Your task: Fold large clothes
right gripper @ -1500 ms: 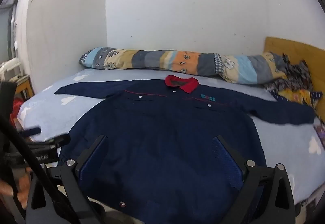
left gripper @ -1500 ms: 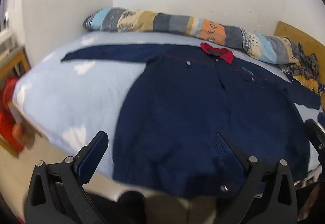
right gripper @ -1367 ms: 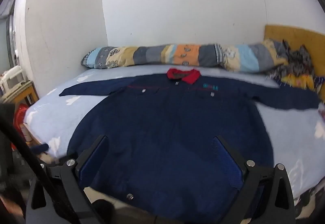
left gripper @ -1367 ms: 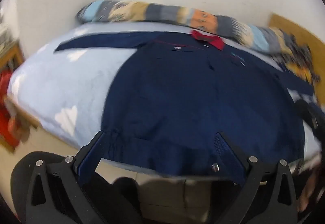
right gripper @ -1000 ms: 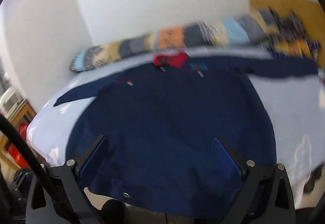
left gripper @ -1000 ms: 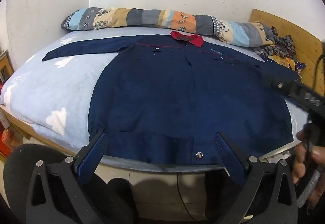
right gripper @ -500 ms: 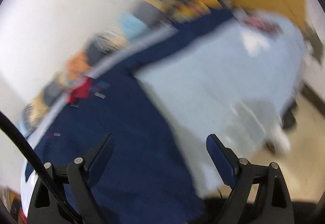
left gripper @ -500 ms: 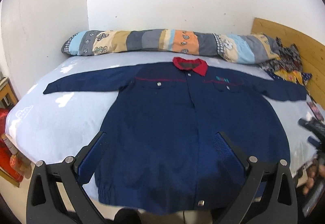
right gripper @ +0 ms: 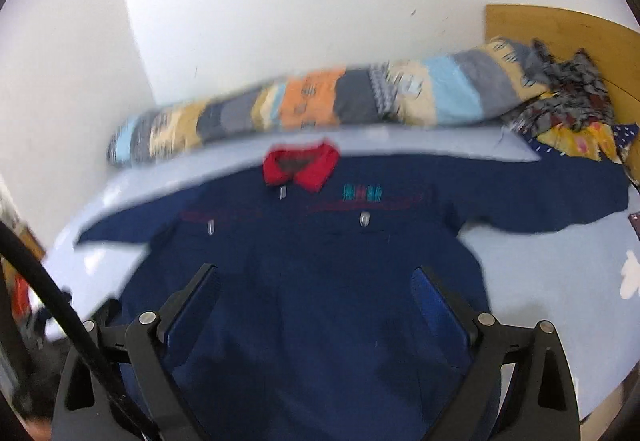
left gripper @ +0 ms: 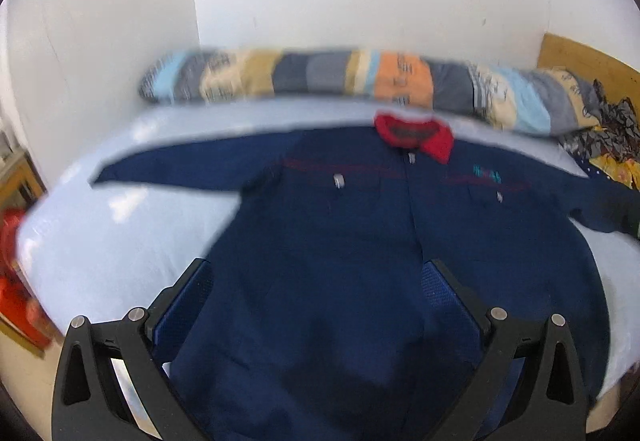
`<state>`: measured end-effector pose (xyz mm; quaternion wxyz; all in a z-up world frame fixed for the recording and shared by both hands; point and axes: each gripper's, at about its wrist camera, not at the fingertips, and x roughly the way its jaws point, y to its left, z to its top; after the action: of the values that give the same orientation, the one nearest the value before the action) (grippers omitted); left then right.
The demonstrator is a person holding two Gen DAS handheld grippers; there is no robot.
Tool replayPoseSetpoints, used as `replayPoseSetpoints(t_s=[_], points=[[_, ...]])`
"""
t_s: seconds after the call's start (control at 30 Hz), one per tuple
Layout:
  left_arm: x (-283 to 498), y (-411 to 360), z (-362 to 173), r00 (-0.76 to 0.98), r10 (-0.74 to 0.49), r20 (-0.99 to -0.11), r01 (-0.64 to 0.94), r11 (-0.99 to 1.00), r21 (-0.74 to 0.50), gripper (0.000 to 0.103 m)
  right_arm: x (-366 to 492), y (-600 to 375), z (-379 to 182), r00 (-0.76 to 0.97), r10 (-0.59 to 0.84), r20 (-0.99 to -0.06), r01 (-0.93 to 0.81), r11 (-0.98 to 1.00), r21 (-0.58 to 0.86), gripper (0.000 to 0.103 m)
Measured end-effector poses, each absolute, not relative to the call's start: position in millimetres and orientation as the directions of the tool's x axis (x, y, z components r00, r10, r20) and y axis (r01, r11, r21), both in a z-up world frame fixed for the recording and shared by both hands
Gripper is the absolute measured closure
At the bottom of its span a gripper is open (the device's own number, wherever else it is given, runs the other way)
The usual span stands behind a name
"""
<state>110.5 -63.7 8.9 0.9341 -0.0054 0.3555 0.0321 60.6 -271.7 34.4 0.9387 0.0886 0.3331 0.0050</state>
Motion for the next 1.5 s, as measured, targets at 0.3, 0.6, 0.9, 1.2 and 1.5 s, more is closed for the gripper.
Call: replayPoseSetpoints(t_s=[0.3, 0.6, 0.9, 1.2, 1.5], points=[[122, -65, -5, 0.721, 0.058, -0.691, -0.077, 0.997, 0.003, 0.000, 76, -258, 8, 0.747, 0.022, -0.664, 0.056, 0.994, 0.096, 0.005], [116, -68, -8, 0.722, 0.087, -0.686, -0.072, 0.996, 0.050, 0.000, 73, -234, 10, 0.782, -0.075, -0.619, 0.021, 0.995, -0.094, 0.005], [112, -63, -3, 0.731, 0.084, -0.677, -0.068, 0.996, 0.050, 0.000, 68, -211, 4, 0.814, -0.137, -0.564, -0.002, 0.971, -0.240, 0.005], [111, -65, 0, 0.734, 0.088, -0.673, -0.063, 0.996, 0.062, 0.000, 70, -212, -1, 0.804, -0.140, -0.578, -0.001, 0.972, -0.236, 0.005], [106, -76, 2, 0.750, 0.096, -0.654, -0.043, 0.994, 0.096, 0.000, 70, -229, 2, 0.786, -0.078, -0.613, 0.001, 0.992, -0.126, 0.005]])
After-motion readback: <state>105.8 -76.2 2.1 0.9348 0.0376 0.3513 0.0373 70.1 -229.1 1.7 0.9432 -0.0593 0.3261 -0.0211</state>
